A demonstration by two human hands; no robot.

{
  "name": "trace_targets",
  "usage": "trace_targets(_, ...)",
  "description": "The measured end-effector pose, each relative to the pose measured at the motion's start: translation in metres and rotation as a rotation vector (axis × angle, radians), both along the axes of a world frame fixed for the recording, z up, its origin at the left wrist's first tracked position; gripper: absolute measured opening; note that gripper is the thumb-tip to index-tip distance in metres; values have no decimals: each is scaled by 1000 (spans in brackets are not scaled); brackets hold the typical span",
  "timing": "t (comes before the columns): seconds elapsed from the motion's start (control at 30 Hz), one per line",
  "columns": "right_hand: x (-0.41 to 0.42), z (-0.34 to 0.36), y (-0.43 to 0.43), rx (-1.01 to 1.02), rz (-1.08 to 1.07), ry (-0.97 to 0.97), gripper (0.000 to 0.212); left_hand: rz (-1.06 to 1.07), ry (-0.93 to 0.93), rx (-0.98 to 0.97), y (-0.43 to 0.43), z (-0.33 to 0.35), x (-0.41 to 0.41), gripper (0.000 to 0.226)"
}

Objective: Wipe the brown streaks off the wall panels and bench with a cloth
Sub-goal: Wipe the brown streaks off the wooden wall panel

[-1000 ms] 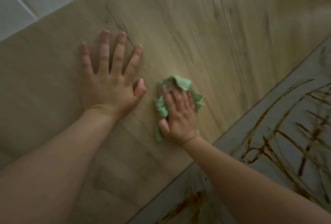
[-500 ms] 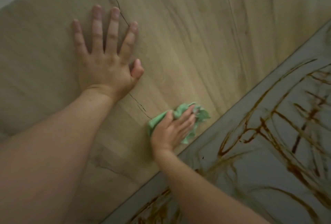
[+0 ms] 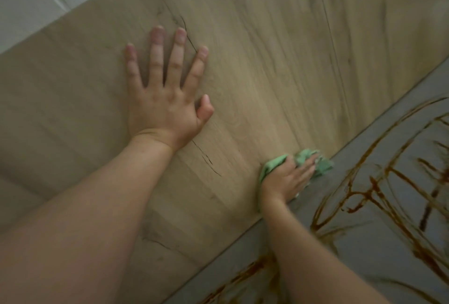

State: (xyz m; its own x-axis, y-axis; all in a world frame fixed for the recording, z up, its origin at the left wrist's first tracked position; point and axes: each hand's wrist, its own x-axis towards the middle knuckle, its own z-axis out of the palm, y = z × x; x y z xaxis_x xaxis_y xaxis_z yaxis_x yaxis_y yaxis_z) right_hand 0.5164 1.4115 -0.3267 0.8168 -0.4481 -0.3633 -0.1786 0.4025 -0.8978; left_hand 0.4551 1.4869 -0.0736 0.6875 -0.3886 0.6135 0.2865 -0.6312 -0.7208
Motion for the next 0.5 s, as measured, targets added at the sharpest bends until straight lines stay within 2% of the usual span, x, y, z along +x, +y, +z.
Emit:
trace_targets(0.1, -76, 7, 55, 36, 129, 43, 80, -3, 8, -5, 1, 1, 0, 75)
trace_targets(0.17, -98, 8, 73, 27, 181, 27, 88, -9, 20, -16, 1, 1, -1, 75)
trace_targets(0.37, 0, -13, 4, -62, 58, -54, 84, 7, 25, -18, 0, 1, -2, 74)
trace_targets(0.5, 63, -8, -46, -23, -64, -53, 83, 4, 16, -15, 0, 1, -1, 73)
